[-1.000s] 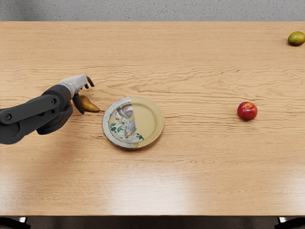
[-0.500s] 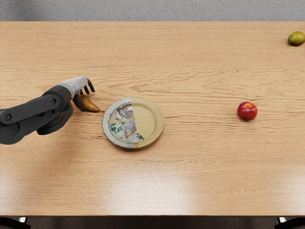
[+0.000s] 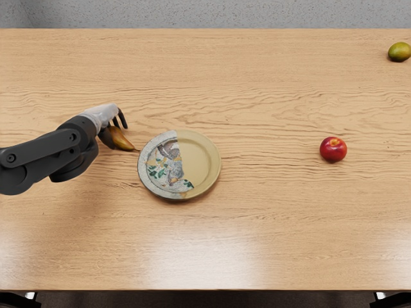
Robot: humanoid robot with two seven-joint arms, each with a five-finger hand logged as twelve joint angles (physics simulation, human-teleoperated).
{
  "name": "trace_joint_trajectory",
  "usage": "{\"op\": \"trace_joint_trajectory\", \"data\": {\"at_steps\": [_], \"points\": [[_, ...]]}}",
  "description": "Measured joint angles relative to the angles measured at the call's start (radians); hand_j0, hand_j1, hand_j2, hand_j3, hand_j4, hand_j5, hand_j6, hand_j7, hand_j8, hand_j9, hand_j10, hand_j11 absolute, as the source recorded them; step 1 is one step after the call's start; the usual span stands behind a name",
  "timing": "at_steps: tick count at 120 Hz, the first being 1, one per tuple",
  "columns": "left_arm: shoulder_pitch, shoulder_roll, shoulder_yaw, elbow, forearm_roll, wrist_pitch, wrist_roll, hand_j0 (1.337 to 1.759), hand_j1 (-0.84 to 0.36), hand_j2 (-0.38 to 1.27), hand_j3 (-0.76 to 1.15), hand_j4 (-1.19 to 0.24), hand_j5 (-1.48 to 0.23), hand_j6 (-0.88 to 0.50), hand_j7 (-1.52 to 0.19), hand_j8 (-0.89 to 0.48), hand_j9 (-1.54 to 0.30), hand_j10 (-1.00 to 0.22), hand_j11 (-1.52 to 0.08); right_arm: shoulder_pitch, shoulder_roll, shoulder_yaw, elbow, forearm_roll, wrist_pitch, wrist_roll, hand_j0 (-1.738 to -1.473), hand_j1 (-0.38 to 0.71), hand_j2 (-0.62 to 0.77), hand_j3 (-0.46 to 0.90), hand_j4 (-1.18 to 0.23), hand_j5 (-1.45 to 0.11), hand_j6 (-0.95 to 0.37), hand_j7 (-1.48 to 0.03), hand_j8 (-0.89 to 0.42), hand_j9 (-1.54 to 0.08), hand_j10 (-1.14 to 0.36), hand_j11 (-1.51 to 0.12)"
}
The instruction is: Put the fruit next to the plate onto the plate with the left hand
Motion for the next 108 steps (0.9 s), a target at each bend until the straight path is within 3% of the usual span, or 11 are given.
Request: {"op": "trace_joint_trajectory", "data": {"at_steps": [32,73,108], "points": [[0.001,0.0,0.001,0.0,0.001,0.0,0.0,1.651,-0.29,0.16,0.0,-0.6,-0.79,-0.53,-0.8,-0.47,-0.81,-0.59,-0.81,0.0,0.0,0.0,0.0,0.0,0.0,0.0,-1.658,-0.33,0.0,0.0,-0.02,-0.02,-0.02,-0.02,-0.02,-0.02,-0.02,-0.02],[0.0,0.002,0.001,0.0,-0.01,0.001,0.0,1.655,-0.31,0.36,0.0,-0.67,-0.84,-0.58,-0.86,-0.53,-0.87,-0.65,-0.87,0.0,0.0,0.0,0.0,0.0,0.0,0.0,-1.658,-0.33,0.0,0.0,-0.02,-0.02,-0.02,-0.02,-0.02,-0.02,-0.02,-0.02],[-0.038,0.047,-0.007,0.001,-0.135,-0.001,-0.001,1.655,-0.29,0.34,0.0,-0.67,-0.88,-0.57,-0.88,-0.54,-0.89,-0.66,-0.9,0.0,0.0,0.0,-0.001,0.0,0.0,0.0,-1.658,-0.33,0.0,0.0,-0.02,-0.02,-0.02,-0.02,-0.02,-0.02,-0.02,-0.02]]}}
